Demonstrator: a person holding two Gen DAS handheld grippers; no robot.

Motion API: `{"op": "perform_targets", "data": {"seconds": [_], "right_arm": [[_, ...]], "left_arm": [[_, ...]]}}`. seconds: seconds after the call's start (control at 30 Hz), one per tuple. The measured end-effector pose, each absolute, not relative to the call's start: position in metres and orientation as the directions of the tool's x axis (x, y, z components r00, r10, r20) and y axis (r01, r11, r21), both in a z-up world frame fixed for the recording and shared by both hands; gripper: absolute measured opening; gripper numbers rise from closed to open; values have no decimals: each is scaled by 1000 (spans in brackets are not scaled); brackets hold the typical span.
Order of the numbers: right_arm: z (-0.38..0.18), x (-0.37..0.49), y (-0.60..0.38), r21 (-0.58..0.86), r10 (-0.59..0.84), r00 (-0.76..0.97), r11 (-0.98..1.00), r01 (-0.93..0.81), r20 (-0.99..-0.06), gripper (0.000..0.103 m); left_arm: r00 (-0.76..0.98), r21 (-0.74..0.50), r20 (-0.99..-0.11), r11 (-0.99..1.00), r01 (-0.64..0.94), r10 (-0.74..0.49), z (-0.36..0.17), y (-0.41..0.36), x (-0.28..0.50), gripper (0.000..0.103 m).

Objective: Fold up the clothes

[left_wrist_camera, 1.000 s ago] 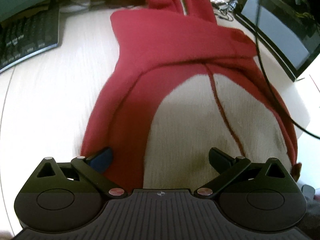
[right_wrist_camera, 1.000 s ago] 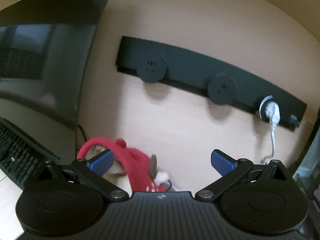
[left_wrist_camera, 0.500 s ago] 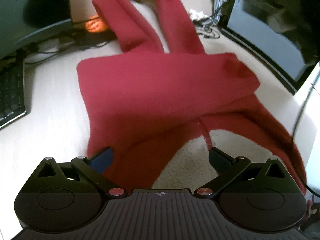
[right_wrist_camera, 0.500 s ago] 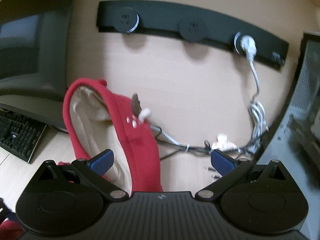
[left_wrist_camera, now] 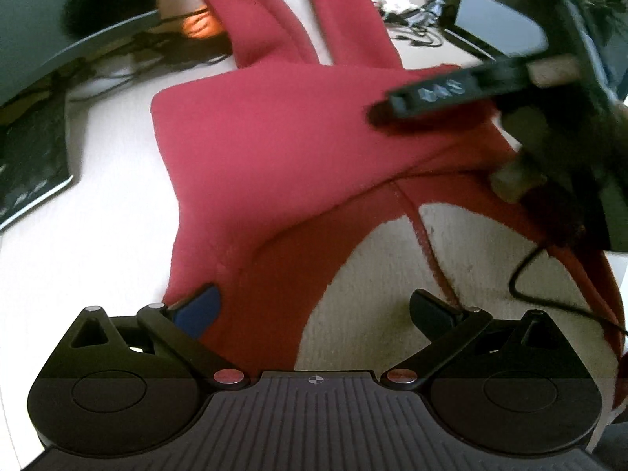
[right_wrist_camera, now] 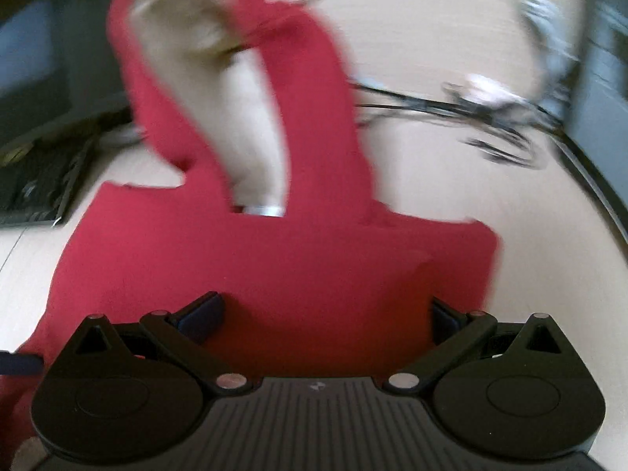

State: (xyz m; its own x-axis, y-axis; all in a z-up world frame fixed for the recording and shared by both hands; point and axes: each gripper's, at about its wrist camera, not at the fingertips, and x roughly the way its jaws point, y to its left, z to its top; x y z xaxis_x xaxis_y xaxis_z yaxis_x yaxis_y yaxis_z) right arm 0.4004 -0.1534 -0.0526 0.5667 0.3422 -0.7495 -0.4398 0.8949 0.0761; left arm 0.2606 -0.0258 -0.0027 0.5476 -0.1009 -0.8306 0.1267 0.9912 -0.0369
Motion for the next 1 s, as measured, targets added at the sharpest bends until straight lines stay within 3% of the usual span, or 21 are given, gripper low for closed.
{"op": "perform_targets", "data": {"seconds": [0.27,0.53,0.7,0.87,1.0], "right_arm": [[-56,399,-109,40,344,541,868,-494,-767,103],[-35,390,-138,79,352,593,897,-435,-724,103],[-16,365,-187,-11,249,678,935,-354,-692,103],[-19,339,-218,13,244,670,944,-329,-702,103],[-19,319,-190,-36,311,661,890,-456,-683,103]], "left_arm": [[586,45,-810,997,58,2,5,-16,244,103],[682,231,-712,973,2,168,18,-10,267,103],[731,340,-630,939,-45,263,25,-6,282,103],[684,297,-531,866,-402,500,59,62,255,103],[541,229,-610,782,-580,580,52,122,204,103]]}}
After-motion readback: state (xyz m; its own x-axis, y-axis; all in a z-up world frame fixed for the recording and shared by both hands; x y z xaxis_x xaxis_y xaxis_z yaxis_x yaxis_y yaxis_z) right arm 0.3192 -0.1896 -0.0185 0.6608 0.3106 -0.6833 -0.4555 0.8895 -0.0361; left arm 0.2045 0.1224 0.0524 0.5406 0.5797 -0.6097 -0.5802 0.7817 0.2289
